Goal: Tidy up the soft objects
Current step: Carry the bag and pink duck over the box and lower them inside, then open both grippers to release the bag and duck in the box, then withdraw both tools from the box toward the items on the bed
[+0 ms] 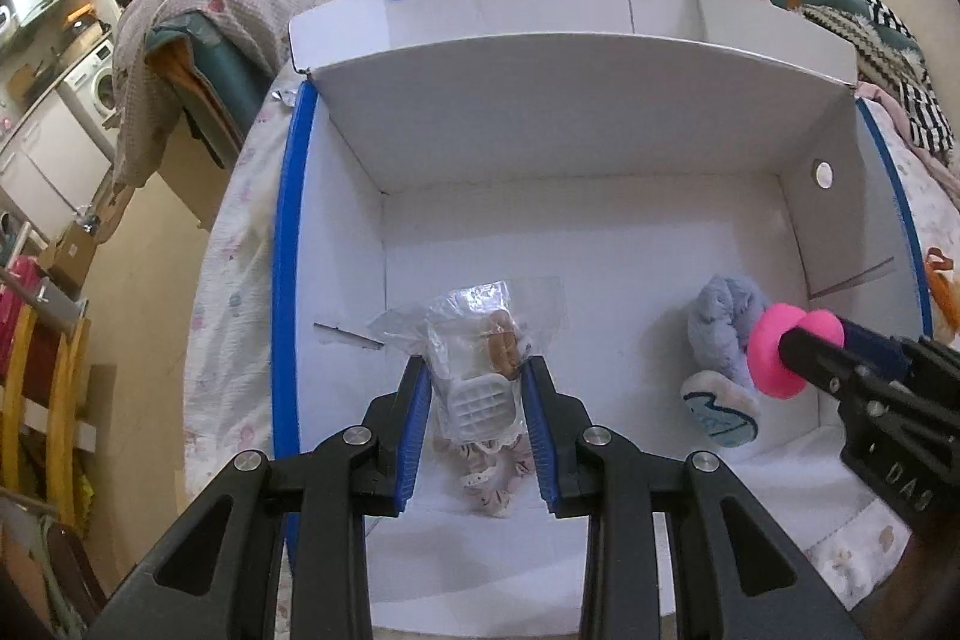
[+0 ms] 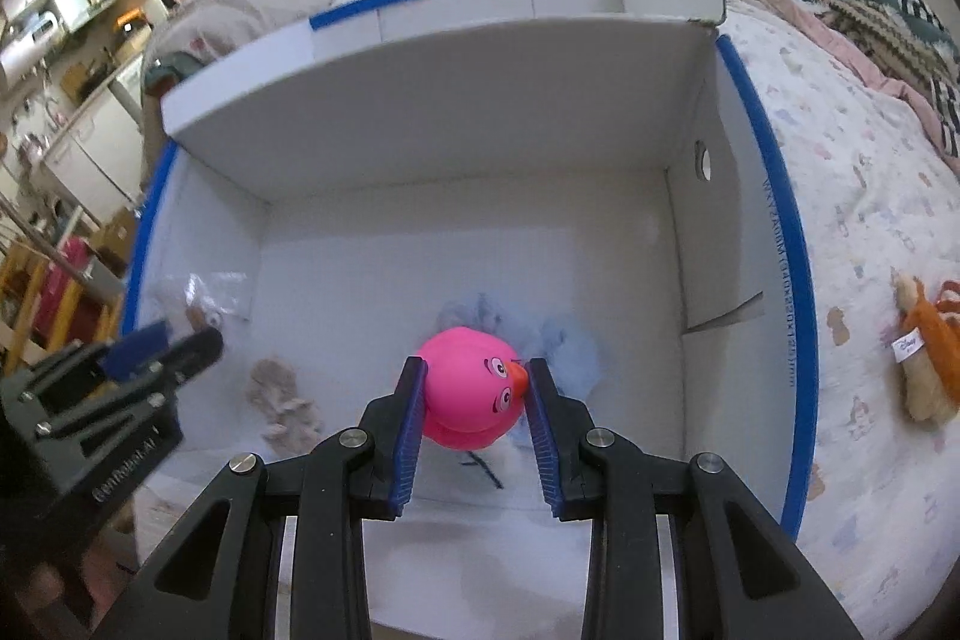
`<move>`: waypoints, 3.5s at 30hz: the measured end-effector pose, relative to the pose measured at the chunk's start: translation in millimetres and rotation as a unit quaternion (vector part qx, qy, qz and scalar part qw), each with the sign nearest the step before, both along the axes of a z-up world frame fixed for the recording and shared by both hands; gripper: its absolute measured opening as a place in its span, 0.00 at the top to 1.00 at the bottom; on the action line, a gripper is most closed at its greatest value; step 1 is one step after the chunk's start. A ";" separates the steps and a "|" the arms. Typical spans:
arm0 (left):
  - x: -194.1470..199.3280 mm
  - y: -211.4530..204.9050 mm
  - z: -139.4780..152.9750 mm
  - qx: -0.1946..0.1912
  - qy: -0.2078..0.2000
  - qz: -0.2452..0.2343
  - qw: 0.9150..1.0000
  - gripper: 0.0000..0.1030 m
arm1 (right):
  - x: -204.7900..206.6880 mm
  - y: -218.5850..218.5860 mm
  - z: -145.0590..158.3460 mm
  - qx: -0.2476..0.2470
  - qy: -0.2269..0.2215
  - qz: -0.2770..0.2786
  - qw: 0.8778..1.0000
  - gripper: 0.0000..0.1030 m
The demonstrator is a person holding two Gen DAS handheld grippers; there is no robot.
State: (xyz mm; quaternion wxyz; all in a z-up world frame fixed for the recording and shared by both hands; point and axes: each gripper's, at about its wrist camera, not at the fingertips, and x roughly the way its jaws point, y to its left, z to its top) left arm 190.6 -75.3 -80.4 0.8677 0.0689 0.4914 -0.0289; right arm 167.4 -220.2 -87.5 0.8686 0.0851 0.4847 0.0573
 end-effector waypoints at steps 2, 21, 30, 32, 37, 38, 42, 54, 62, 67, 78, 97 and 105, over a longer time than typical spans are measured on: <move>3.2 -0.3 -2.7 -0.005 0.005 0.005 1.000 0.73 | 1.3 0.7 -4.8 -0.010 0.004 0.002 1.000 0.66; 7.9 8.8 -12.6 -0.010 0.020 0.026 0.999 0.72 | 6.7 5.9 -10.3 -0.005 0.010 0.002 1.000 0.66; 7.2 8.4 -11.9 -0.008 0.022 0.026 0.999 0.67 | 5.0 3.7 -4.8 0.018 -0.002 0.003 1.000 0.52; 6.1 9.0 -10.7 -0.010 0.018 0.026 0.999 0.65 | 4.3 4.9 -1.8 0.022 -0.010 0.005 1.000 0.33; 3.7 8.3 -5.8 -0.006 0.010 0.030 0.999 0.45 | 2.6 4.6 7.8 0.029 -0.032 0.002 0.999 0.25; 3.1 8.8 -4.1 -0.010 0.009 0.031 0.999 0.40 | 2.5 3.0 7.9 0.034 -0.033 -0.003 0.999 0.23; 1.2 10.5 2.2 -0.028 0.003 0.030 0.999 0.36 | 3.5 -4.6 8.1 0.052 -0.028 -0.019 0.998 0.00; -7.6 11.8 14.6 -0.049 -0.005 0.026 0.998 0.36 | -4.8 -2.3 26.3 0.038 -0.089 -0.030 0.995 0.00; -28.2 32.8 37.8 -0.071 -0.016 0.028 0.997 0.36 | -35.2 -7.0 40.9 0.030 -0.102 -0.028 0.994 0.00; -56.2 55.0 45.8 -0.080 -0.030 0.041 0.996 0.36 | -62.4 -17.4 43.5 0.045 -0.102 -0.040 0.993 0.00; -109.9 84.7 42.9 -0.052 -0.039 0.048 0.997 0.36 | -109.8 -16.5 39.3 0.043 -0.095 -0.031 0.994 0.00; -122.4 124.8 -4.4 -0.039 0.040 0.095 0.994 0.36 | -120.4 -23.7 -6.1 0.064 0.020 -0.047 0.997 0.00; -104.2 123.5 -30.2 -0.093 0.100 0.137 0.981 0.36 | -110.0 -23.9 -23.5 0.090 0.061 -0.069 0.992 0.00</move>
